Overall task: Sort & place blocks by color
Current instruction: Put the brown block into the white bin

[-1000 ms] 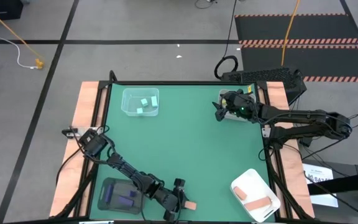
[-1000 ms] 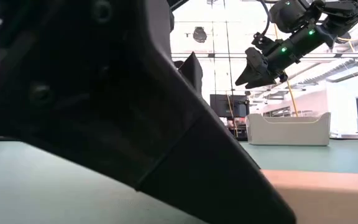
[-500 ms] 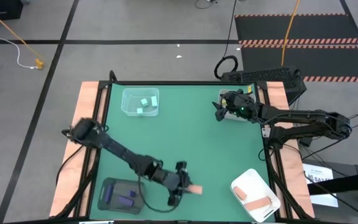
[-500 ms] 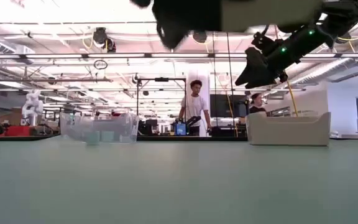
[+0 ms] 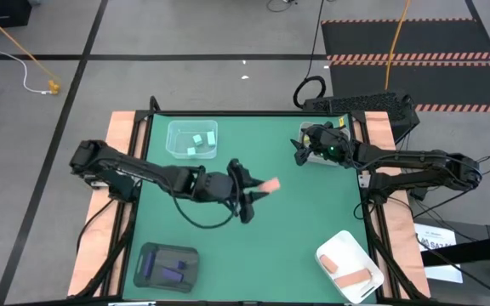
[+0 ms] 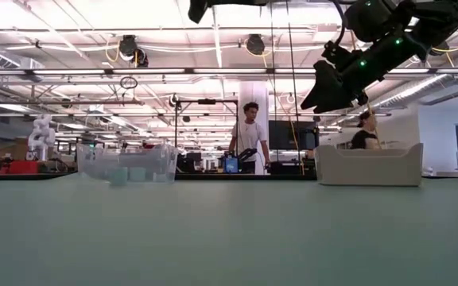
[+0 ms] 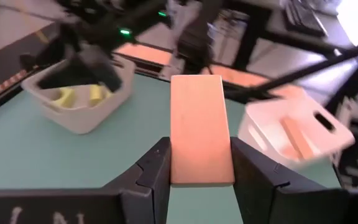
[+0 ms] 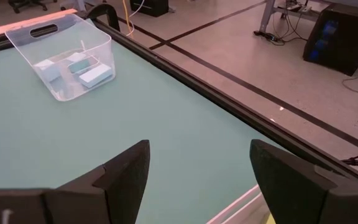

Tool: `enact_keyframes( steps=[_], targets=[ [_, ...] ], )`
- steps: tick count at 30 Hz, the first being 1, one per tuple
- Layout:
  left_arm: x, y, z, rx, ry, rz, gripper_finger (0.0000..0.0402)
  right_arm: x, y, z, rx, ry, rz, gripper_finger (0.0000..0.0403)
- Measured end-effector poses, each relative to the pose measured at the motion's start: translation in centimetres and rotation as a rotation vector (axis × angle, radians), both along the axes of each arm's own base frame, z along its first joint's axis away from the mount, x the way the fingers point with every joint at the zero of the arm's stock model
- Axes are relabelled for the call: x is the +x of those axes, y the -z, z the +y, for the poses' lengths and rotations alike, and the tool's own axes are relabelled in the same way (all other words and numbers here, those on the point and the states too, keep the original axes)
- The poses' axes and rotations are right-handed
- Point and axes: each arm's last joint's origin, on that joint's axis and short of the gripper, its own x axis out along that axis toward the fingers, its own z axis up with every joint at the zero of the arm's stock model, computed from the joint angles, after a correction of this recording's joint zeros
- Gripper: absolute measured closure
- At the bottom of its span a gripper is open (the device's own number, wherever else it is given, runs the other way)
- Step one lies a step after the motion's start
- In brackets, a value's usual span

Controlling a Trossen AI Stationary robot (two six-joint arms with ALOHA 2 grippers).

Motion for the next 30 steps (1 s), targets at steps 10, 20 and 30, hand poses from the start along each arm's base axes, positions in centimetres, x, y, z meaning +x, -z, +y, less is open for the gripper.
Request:
enact_keyframes(
  steps=[10,20,30],
  targets=[
    [-0.2,-0.4,0.8,-0.079,-0.217,-0.060,0.0271,0.2,-0.5,-0.1,0.002,0.014,-0.078,0.0133],
    [-0.7,0.5,1.5,0.012,-0.343,0.026,0.0271,1.2,-2.8,0.2,0.382,-0.040,-0.613,0.0133],
    [-1.0,1.3,2.8,0.176,-0.323,0.170,0.0271,1.6,-4.7,1.0,0.728,-0.246,-0.898,0.0133]
  ],
)
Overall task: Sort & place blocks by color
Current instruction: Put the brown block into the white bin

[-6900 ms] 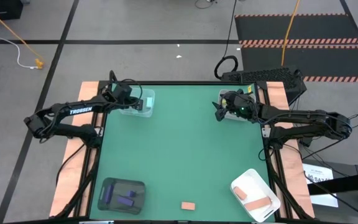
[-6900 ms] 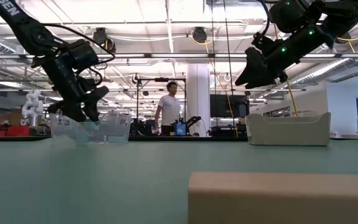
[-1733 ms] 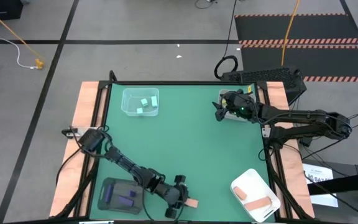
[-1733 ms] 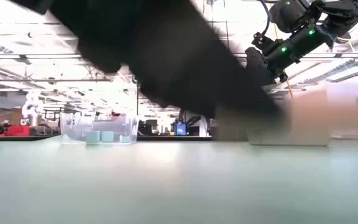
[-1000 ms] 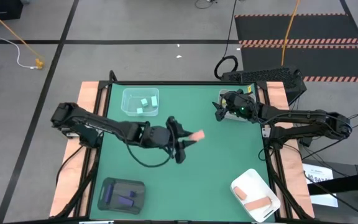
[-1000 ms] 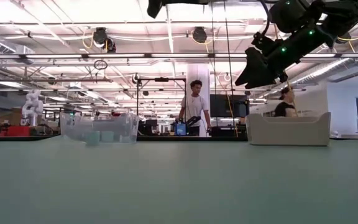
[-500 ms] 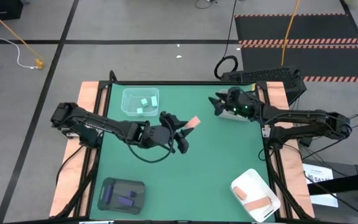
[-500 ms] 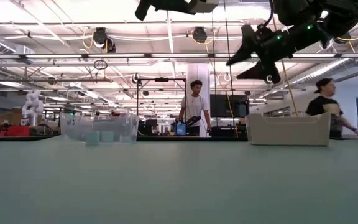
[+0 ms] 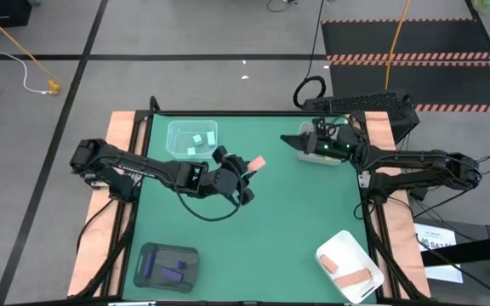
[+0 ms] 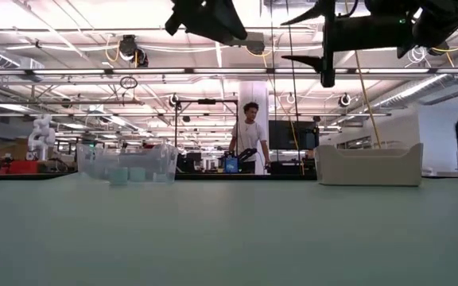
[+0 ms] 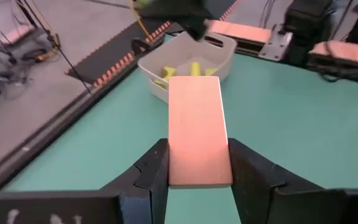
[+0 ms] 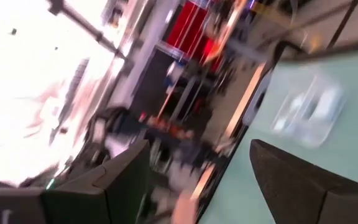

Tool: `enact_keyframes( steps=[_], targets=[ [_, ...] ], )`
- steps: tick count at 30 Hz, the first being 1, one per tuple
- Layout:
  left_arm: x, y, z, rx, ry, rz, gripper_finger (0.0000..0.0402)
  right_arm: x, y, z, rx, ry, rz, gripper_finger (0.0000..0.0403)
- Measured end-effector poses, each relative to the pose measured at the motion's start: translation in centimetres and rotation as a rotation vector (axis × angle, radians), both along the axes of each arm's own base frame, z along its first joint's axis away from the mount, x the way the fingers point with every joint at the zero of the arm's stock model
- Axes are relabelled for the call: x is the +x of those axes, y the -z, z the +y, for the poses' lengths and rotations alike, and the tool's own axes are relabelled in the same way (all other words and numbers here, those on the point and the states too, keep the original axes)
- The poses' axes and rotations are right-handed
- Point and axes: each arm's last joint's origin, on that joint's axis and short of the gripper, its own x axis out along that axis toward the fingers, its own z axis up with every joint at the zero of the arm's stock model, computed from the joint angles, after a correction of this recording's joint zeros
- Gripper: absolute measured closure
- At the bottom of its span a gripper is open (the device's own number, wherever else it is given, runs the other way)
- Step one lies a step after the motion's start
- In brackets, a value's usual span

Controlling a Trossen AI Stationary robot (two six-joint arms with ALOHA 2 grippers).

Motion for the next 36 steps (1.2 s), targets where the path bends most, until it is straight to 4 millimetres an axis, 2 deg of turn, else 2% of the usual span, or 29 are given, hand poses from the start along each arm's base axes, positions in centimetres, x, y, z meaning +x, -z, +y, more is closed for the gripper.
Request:
enact_keyframes(
  steps=[3,7,14,20,31,36],
  targets=[
    [0.2,0.0,0.8,0.045,0.020,0.028,0.0271,0.3,0.0,1.0,0.040,-0.077,-0.006,0.0133],
    [0.6,-0.2,1.6,0.083,0.144,0.058,0.0271,0.9,0.3,2.6,0.066,-0.143,0.004,0.0133],
    [0.9,-0.6,2.3,0.177,0.217,0.069,0.0271,2.6,2.1,4.7,0.108,-0.098,0.078,0.0133],
    [0.7,-0.2,2.1,0.206,0.272,0.134,0.0271,3.8,2.3,5.0,0.095,-0.069,-0.019,0.0136],
    [0.8,-0.2,3.0,0.233,0.259,0.154,0.0271,5.4,4.0,5.6,0.141,-0.096,-0.035,0.0204],
    [0.8,-0.2,3.1,0.233,0.260,0.158,0.0271,5.7,4.4,5.6,0.143,-0.097,-0.035,0.0258]
  ],
)
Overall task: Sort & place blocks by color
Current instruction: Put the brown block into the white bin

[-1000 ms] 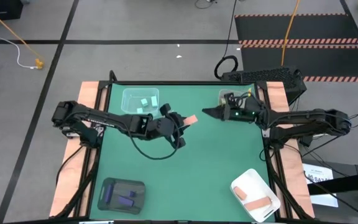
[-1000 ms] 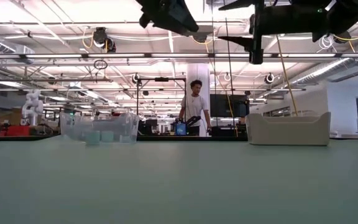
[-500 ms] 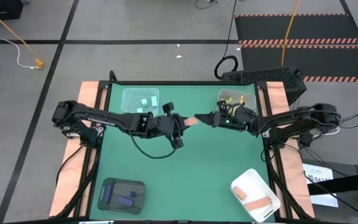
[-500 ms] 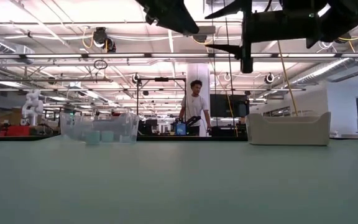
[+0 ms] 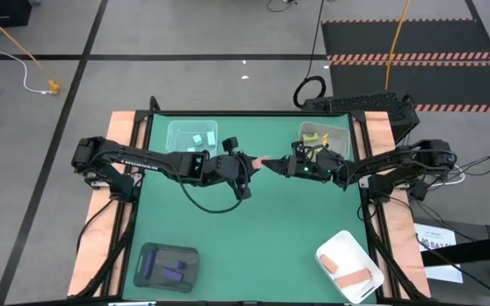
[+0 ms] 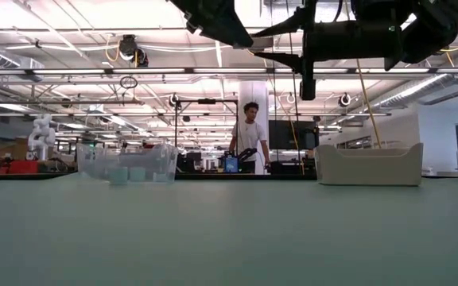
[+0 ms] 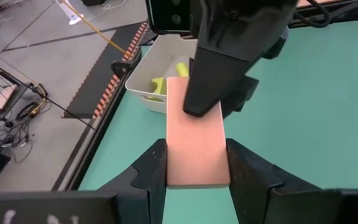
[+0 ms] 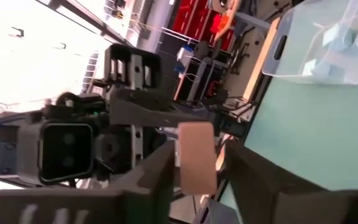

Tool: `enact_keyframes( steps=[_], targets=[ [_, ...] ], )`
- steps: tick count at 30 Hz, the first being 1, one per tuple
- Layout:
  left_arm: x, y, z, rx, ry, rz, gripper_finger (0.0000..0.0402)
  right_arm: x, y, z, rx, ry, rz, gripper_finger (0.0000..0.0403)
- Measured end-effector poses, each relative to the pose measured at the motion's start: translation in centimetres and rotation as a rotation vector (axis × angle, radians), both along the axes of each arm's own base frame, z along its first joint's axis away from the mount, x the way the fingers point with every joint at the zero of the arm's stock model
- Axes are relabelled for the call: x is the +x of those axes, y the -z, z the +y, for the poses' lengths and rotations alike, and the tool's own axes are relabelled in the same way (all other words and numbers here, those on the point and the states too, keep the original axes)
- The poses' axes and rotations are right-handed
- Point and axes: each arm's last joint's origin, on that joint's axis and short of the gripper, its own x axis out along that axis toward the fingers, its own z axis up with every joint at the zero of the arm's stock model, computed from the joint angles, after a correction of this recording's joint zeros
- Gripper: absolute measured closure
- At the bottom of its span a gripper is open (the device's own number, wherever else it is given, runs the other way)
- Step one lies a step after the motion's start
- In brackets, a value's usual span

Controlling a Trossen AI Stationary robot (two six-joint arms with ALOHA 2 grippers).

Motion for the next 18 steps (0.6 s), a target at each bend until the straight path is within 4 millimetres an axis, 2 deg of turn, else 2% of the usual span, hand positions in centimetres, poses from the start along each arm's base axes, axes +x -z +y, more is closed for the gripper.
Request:
enact_keyframes(
  steps=[6,10,12,14,18],
  targets=[
    [0.01,0.05,0.25,0.000,-0.004,0.004,0.0271,-0.02,-0.12,-0.02,-0.032,0.007,-0.006,0.0355],
    [0.01,0.04,0.30,-0.004,-0.011,0.001,0.0271,-0.03,-0.20,-0.02,-0.050,0.009,-0.010,0.0363],
    [0.04,-0.01,0.31,-0.004,-0.012,-0.006,0.0247,-0.04,-0.29,-0.02,-0.055,0.010,-0.019,0.0363],
    [0.08,-0.08,0.31,-0.011,-0.017,-0.018,0.0206,-0.05,-0.41,-0.06,-0.085,0.027,-0.027,0.0363],
    [0.00,-0.06,0.42,-0.048,-0.096,-0.047,0.0141,-0.21,-0.61,-0.33,-0.220,0.054,-0.004,0.0363]
  ],
)
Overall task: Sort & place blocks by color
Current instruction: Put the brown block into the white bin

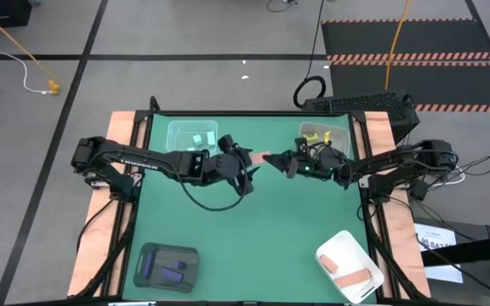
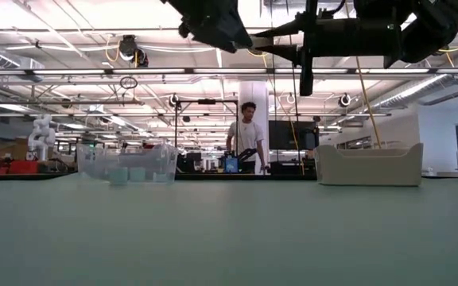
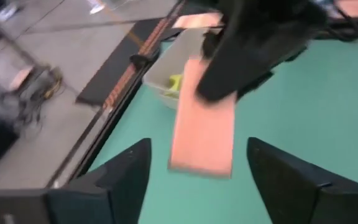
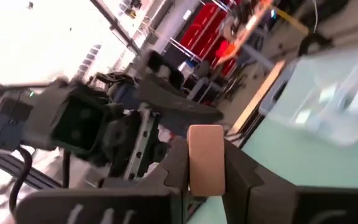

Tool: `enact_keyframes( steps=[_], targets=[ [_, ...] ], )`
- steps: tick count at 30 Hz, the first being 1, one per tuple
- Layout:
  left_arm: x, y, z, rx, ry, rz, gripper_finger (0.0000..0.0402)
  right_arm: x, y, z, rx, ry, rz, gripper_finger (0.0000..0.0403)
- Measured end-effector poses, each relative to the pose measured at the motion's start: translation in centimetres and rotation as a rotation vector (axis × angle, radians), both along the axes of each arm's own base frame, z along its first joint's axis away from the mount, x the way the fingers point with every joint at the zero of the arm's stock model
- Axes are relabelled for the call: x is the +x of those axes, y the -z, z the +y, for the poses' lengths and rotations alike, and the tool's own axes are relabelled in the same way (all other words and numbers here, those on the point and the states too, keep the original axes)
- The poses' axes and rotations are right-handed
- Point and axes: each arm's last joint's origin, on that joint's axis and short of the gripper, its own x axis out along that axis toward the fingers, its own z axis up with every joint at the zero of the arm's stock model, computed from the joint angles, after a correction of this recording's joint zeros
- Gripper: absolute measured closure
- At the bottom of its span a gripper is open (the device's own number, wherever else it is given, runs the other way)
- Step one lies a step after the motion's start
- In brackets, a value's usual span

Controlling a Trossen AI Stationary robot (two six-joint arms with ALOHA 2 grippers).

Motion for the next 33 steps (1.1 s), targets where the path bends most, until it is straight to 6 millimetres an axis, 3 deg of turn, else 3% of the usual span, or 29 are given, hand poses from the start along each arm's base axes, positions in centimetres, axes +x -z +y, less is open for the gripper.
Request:
enact_keyframes(
  steps=[6,17,26,33],
  targets=[
    [-1.2,0.4,0.2,-0.233,-0.230,-0.047,0.0109,-0.6,-1.0,-0.6,-0.255,0.058,0.020,0.0363],
    [-4.3,2.6,-0.1,-0.459,-0.478,0.166,0.0136,-2.3,-4.2,-0.5,-0.644,0.135,-0.087,0.0363],
    [-4.7,2.9,0.1,-0.454,-0.512,0.212,0.0158,-4.1,-6.9,1.1,-0.693,0.056,-0.292,0.0363],
    [-4.7,2.9,0.7,-0.455,-0.529,0.209,0.0158,-4.4,-6.8,2.5,-0.680,-0.016,-0.249,0.0363]
  ],
)
